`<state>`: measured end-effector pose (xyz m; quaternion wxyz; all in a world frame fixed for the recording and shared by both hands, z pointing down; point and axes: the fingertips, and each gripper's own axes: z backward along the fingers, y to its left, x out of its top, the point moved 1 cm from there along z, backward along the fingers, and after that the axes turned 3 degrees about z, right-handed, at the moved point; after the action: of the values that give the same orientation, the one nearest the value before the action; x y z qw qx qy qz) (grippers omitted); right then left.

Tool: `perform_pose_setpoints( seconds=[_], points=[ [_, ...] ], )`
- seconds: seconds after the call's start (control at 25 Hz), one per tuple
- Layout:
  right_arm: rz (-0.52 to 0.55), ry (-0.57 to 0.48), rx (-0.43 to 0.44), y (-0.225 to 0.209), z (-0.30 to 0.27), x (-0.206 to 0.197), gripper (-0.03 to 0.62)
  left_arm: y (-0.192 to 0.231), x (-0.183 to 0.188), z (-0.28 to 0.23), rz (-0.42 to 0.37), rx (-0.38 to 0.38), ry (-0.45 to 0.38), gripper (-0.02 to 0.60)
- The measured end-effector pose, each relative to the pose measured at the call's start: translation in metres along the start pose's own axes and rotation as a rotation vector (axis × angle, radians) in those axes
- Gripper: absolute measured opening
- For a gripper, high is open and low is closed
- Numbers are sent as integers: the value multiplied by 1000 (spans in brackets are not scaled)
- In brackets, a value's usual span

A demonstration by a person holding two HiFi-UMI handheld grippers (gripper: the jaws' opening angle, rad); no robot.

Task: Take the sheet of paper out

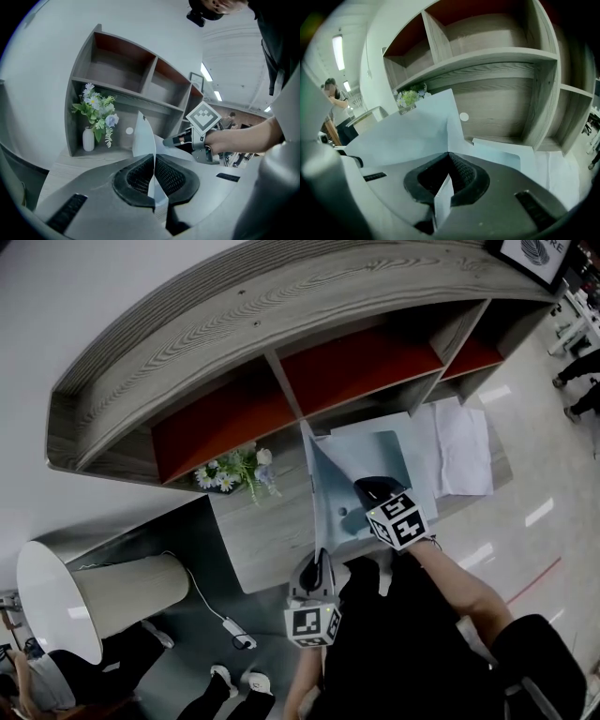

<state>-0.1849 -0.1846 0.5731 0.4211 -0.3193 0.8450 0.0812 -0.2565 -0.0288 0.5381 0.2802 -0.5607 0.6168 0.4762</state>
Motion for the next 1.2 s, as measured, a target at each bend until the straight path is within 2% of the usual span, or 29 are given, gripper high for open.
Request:
perform_pose_setpoints(
  seconds=[0.36, 0.72, 0.92, 1.2],
  points=[
    [-71, -110, 18, -6, 44, 34, 14, -5, 2, -1, -16, -15, -1, 15],
    [-101, -204, -16, -12, 92, 52, 14, -12, 2, -2, -34, -52, -5, 16],
    [-120, -247, -25, -16, 114, 57, 14, -19, 3, -6, -64, -64, -10, 17],
    [-125, -312, -13, -18, 149, 60, 14, -31, 2, -5, -150, -24, -29, 29]
  ],
)
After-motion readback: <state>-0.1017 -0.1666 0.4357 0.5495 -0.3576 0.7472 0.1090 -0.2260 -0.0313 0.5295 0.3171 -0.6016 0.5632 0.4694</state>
